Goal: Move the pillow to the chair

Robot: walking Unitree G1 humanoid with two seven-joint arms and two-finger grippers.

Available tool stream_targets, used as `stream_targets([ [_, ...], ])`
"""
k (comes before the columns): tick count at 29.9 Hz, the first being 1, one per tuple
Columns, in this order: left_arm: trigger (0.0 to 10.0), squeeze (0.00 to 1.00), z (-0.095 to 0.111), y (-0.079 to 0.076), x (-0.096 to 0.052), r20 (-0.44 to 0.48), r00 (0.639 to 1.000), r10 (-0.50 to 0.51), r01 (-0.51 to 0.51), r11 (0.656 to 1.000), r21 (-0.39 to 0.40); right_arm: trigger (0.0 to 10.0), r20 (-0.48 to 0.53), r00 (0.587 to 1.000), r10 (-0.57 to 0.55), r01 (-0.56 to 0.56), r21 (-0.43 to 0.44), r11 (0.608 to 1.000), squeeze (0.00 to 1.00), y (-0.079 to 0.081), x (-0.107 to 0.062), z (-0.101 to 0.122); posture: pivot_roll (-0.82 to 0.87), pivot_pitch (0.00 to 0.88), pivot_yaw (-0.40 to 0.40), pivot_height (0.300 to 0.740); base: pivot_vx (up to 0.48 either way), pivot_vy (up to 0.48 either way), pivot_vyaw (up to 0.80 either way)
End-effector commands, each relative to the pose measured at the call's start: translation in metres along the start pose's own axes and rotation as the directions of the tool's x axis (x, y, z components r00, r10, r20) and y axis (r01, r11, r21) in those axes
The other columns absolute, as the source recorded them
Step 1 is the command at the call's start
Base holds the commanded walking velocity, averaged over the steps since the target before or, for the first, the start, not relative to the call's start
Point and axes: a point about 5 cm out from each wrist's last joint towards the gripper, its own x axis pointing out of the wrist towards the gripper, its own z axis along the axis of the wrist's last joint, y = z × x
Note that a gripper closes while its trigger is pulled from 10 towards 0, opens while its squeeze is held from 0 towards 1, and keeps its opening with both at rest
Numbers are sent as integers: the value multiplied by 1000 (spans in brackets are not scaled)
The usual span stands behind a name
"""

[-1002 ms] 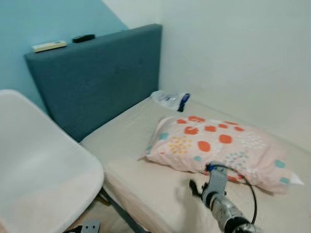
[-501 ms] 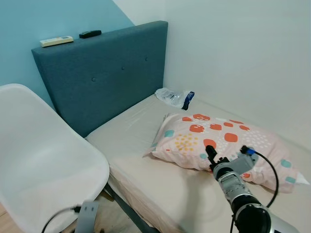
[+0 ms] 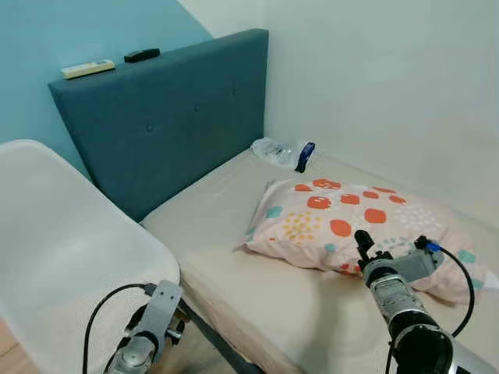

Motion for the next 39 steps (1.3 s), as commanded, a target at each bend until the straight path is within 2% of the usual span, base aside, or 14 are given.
stream_targets([
  [1, 10000, 0, -10, -3, -5, -17, 1000, -22, 23, 1000, 19, 10000, 40, 999, 19, -21, 48, 999, 0, 4, 2, 7, 76, 14, 49, 650, 0, 0, 0],
  [3, 10000, 0, -22, 1, -12, -47, 999, -11, 12, 1000, 19, 10000, 60, 998, 34, -39, 69, 997, 0, 6, 2, 12, 84, 29, 53, 630, 0, 0, 0],
  [7, 10000, 0, -30, 6, -17, -67, 998, 2, -1, 1000, 17, 10000, 68, 997, 36, -41, 69, 997, 0, 6, 3, 15, 92, 43, 57, 615, 0, 0, 0],
  [8, 10000, 0, -38, 11, -22, -82, 996, 17, -16, 1000, 17, 10000, 75, 997, 23, -29, 71, 997, 0, 3, 2, 18, 101, 56, 62, 605, 0, 0, 0],
  [15, 10000, 0, -50, 20, -32, -101, 994, 41, -40, 999, 14, 10000, 92, 996, 5, -11, 72, 997, 0, 0, 1, 22, 118, 73, 72, 570, 0, 0, 0],
  [23, 10000, 0, -48, 17, -30, -100, 994, 36, -35, 999, 14, 10000, 100, 994, 36, -40, 38, 998, 0, 4, 2, 26, 108, 65, 77, 536, 0, 0, 0],
  [31, 10000, 0, -49, 13, -31, -95, 995, 18, -16, 1000, 20, 10000, 130, 986, 102, -107, 30, 994, 0, 17, 5, 35, 115, 78, 89, 496, 0, 0, 0],
  [39, 10000, 0, -53, 12, -36, -86, 996, -3, 5, 1000, 26, 10000, 125, 985, 123, -122, -12, 992, 0, 25, 8, 34, 129, 116, 105, 496, 0, 0, 0],
])
